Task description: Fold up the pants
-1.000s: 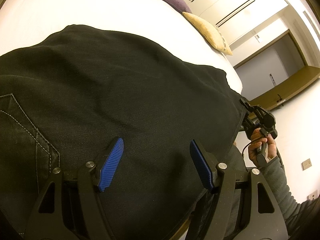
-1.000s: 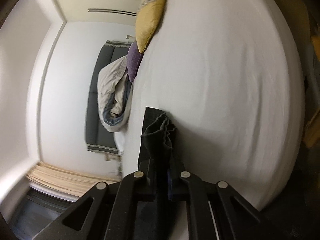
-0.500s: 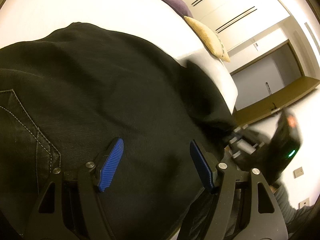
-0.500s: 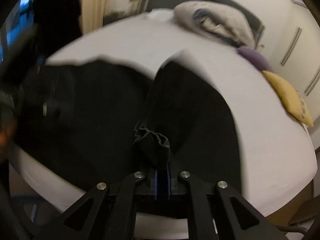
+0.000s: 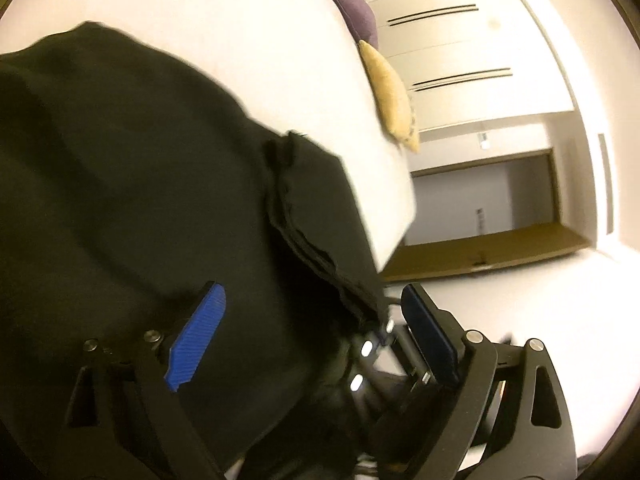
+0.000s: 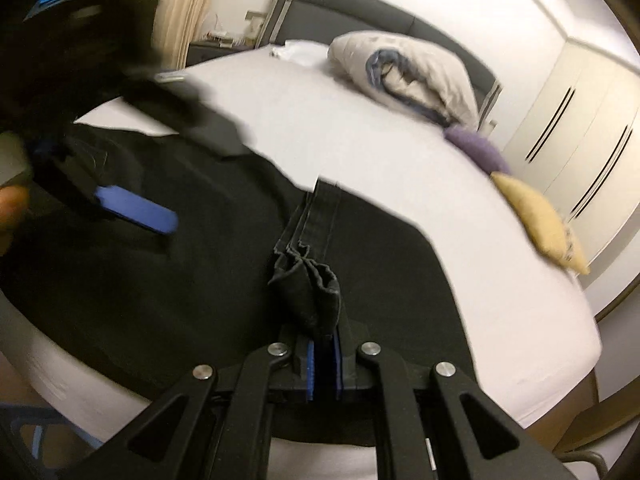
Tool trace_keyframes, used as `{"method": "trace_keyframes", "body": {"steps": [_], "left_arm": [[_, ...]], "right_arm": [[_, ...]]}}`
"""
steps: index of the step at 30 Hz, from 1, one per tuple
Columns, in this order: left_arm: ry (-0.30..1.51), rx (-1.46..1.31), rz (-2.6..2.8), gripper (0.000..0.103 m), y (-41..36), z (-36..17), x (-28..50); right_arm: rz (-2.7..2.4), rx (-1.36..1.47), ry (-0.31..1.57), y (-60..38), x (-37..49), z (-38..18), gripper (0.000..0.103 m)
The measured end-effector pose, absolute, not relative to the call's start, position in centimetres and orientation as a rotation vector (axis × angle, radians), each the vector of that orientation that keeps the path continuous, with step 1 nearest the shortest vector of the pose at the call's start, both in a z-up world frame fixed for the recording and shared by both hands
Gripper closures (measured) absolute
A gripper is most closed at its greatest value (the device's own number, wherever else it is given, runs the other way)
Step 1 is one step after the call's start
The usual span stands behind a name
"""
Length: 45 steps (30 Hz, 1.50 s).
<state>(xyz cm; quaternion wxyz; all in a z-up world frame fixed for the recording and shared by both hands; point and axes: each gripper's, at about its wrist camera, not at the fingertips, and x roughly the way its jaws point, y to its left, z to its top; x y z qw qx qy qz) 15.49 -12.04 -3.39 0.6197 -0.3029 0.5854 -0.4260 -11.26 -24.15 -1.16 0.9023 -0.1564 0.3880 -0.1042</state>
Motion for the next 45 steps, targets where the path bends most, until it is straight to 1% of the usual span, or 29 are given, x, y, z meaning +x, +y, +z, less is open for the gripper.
{"method": "trace_keyframes", "body": {"steps": [6, 12, 13, 14, 15, 16, 17, 18, 20, 21, 23, 26, 34, 39, 45], "left_arm": [[1.364, -0.734, -0.986, 0.012, -13.5, -2.8, 17.3], [1.403, -0.7, -0.966, 0.012, -14.2, -3.1, 17.6], [1.408, -0.701, -0.964, 0.015, -14.3, -3.2, 17.8], [1.414, -0.687, -0.965, 0.023, -14.5, -3.3, 17.8], [1.422, -0.663, -0.964, 0.035, -15.0, -3.3, 17.8], [1.443, -0.623, -0.964, 0.062, -15.3, -3.4, 17.6], [1.457, -0.603, -0.959, 0.073, -15.3, -3.6, 17.7], [1.463, -0.591, -0.95, 0.073, -15.1, -3.7, 17.5], [1.457, -0.585, -0.945, 0.084, -14.5, -3.9, 17.3], [1.453, -0.582, -0.939, 0.085, -14.1, -3.9, 17.2], [1.441, -0.569, -0.929, 0.091, -13.3, -3.9, 17.0], [1.421, -0.529, -0.929, 0.093, -11.9, -3.5, 16.8], [1.415, -0.401, -0.902, 0.094, -8.7, -2.9, 17.6], [1.411, -0.402, -0.874, 0.094, -8.0, -3.2, 17.4], [1.411, -0.396, -0.84, 0.094, -9.2, -3.1, 16.9]], "right_arm": [[-0.214, -0.374, 0.757, -22.2, -11.8, 0.2, 0.094], [-0.181, -0.39, 0.749, -20.6, -12.1, 0.2, 0.094], [-0.175, -0.394, 0.745, -20.2, -12.2, 0.3, 0.094], [-0.167, -0.398, 0.742, -19.8, -12.3, 0.4, 0.094], [-0.157, -0.402, 0.74, -19.3, -12.4, 0.5, 0.094], [-0.15, -0.407, 0.736, -19.0, -12.5, 0.5, 0.094], [-0.143, -0.409, 0.735, -19.3, -11.8, 0.6, 0.094], [-0.133, -0.413, 0.735, -18.9, -12.0, 0.7, 0.094], [-0.114, -0.428, 0.733, -18.3, -12.0, 0.6, 0.094], [-0.104, -0.433, 0.736, -18.0, -12.0, 0.5, 0.094], [-0.079, -0.449, 0.74, -17.2, -11.8, 0.3, 0.094], [-0.04, -0.47, 0.739, -16.0, -11.3, 0.1, 0.094], [0.051, -0.526, 0.767, -12.4, -10.0, -1.3, 0.094], [0.085, -0.542, 0.78, -11.4, -9.5, -1.8, 0.094], [0.13, -0.557, 0.793, -11.6, -8.3, -2.2, 0.094]]}}
